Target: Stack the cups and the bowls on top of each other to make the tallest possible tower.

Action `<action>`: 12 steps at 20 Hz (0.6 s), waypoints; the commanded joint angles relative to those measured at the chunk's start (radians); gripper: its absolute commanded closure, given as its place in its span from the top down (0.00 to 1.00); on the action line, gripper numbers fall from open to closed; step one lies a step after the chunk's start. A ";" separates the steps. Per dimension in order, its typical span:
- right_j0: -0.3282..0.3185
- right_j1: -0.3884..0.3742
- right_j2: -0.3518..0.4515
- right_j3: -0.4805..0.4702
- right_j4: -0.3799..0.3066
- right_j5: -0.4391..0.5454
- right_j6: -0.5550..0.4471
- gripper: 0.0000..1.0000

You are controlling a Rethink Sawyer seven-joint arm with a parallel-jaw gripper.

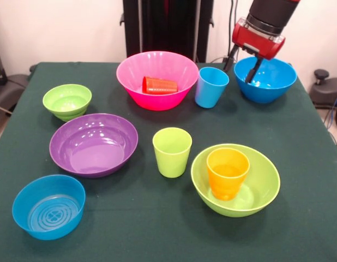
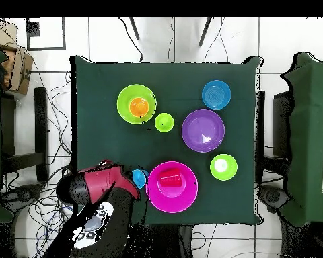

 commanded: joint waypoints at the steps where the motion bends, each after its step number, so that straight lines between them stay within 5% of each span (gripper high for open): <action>1: -0.013 0.019 0.079 0.001 0.034 0.088 0.080 1.00; 12: -0.172 0.006 0.357 0.137 0.135 0.066 0.022 1.00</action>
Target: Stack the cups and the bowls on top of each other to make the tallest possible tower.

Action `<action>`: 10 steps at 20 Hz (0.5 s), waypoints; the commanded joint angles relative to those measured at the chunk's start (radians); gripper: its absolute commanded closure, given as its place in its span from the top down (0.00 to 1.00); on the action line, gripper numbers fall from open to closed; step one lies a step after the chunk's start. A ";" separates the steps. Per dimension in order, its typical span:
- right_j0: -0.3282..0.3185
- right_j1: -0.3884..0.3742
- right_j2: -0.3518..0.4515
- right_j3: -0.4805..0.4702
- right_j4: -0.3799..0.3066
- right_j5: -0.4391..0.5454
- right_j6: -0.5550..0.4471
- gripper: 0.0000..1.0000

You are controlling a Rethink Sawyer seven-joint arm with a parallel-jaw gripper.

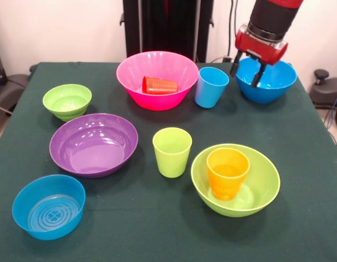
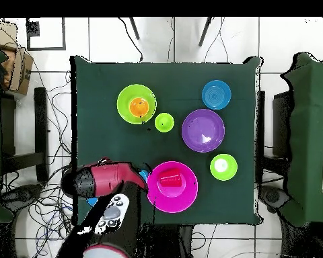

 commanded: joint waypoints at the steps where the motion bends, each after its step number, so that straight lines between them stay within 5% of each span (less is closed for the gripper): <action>1: -0.077 0.014 0.254 0.113 0.077 0.051 0.019 1.00; 10: -0.092 0.004 0.299 0.140 0.081 0.042 0.044 1.00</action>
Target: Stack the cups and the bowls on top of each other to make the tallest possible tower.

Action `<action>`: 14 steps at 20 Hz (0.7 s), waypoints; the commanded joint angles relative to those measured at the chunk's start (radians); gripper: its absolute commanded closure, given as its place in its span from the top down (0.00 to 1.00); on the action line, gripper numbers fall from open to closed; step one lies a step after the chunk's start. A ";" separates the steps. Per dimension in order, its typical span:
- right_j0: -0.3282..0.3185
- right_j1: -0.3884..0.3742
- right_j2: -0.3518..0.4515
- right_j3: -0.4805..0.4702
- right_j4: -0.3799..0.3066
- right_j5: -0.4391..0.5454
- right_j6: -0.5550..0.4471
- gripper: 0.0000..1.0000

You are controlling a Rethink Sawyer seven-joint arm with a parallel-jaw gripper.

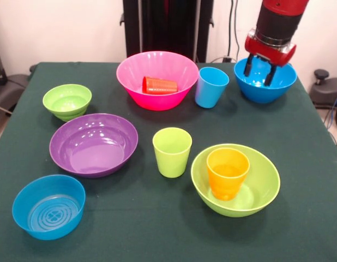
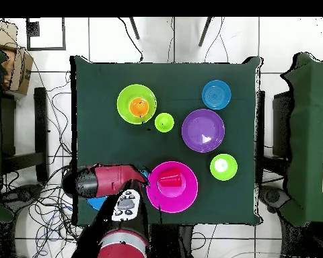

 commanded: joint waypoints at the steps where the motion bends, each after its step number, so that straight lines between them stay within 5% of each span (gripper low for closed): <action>1: -0.002 0.015 0.151 0.061 0.035 0.038 0.048 1.00; 14: 0.020 0.038 0.113 0.065 0.024 -0.092 0.114 1.00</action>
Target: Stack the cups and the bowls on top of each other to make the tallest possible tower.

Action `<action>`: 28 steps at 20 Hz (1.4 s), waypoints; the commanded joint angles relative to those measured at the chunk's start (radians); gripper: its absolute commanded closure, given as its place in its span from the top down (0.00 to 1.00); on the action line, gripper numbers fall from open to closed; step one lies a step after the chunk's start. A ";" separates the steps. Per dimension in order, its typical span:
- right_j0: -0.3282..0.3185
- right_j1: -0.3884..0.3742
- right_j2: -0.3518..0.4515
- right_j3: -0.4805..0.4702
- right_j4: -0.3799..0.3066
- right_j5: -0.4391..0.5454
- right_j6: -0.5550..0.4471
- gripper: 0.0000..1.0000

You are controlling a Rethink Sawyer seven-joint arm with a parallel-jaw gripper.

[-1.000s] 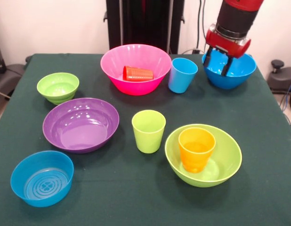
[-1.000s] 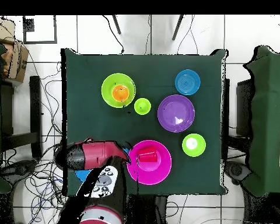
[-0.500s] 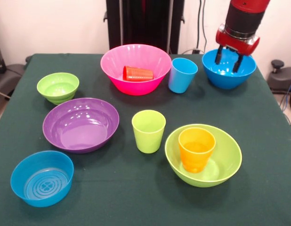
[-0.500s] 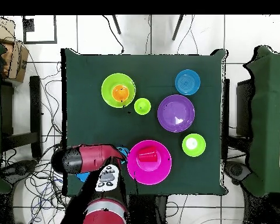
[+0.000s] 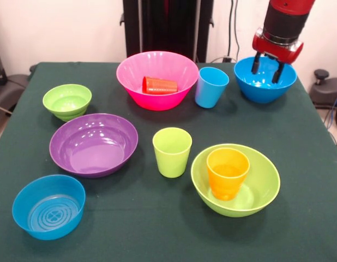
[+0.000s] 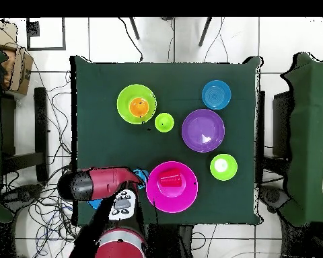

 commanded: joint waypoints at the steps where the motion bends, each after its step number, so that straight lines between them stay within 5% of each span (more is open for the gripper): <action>1: 0.022 0.044 0.069 0.046 0.032 -0.107 0.134 1.00; 6: 0.175 0.078 -0.152 0.011 0.108 -0.086 0.322 1.00; 10: 0.228 0.082 -0.250 0.023 0.172 -0.066 0.371 1.00; 19: 0.259 0.094 -0.268 0.022 0.214 -0.056 0.349 1.00; 28: 0.197 0.111 -0.208 -0.044 0.052 0.001 0.087 1.00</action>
